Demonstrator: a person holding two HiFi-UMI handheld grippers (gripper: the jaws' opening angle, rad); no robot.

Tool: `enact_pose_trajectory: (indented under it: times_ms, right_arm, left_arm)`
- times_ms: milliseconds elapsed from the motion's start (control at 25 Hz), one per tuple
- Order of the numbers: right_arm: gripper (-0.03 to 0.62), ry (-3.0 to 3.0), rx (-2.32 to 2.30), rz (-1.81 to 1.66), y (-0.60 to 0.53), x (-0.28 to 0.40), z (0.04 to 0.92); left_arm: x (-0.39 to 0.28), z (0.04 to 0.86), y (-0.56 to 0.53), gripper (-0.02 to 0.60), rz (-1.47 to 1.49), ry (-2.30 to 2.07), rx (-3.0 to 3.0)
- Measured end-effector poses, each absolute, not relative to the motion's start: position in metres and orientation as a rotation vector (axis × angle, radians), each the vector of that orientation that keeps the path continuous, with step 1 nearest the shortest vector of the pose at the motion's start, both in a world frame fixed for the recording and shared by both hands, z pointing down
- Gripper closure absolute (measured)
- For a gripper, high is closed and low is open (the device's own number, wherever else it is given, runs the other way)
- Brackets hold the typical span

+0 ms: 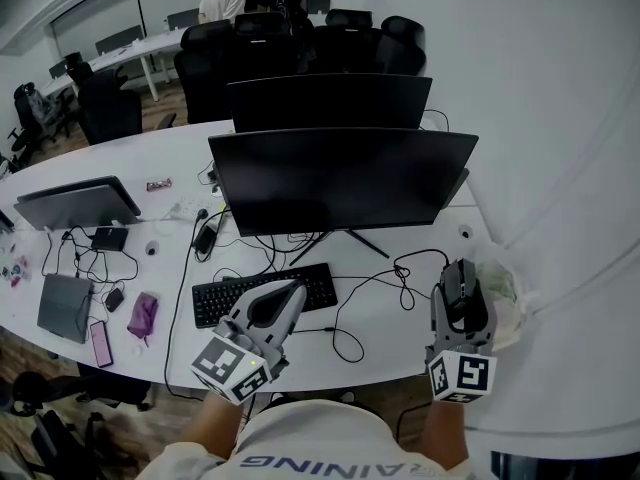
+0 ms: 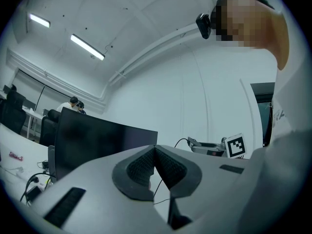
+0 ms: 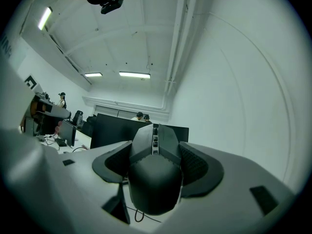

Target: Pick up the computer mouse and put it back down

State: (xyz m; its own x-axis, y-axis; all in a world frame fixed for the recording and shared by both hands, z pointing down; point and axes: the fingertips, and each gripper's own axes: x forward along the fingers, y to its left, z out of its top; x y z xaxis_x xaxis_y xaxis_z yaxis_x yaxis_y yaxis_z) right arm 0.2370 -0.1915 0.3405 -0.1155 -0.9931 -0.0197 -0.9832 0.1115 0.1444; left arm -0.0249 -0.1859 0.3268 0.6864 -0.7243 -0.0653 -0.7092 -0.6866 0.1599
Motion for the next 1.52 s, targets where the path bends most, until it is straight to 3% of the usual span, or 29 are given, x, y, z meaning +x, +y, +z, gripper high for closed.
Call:
enact_pose_trajectory:
  times_ms: [1520]
  right_arm:
    - [0.289, -1.931, 1.694, 0.398, -0.229, 0.298, 0.624]
  left_arm:
    - [-0.006, 0.375, -0.2, 0.577, -0.021, -1.224, 2.608]
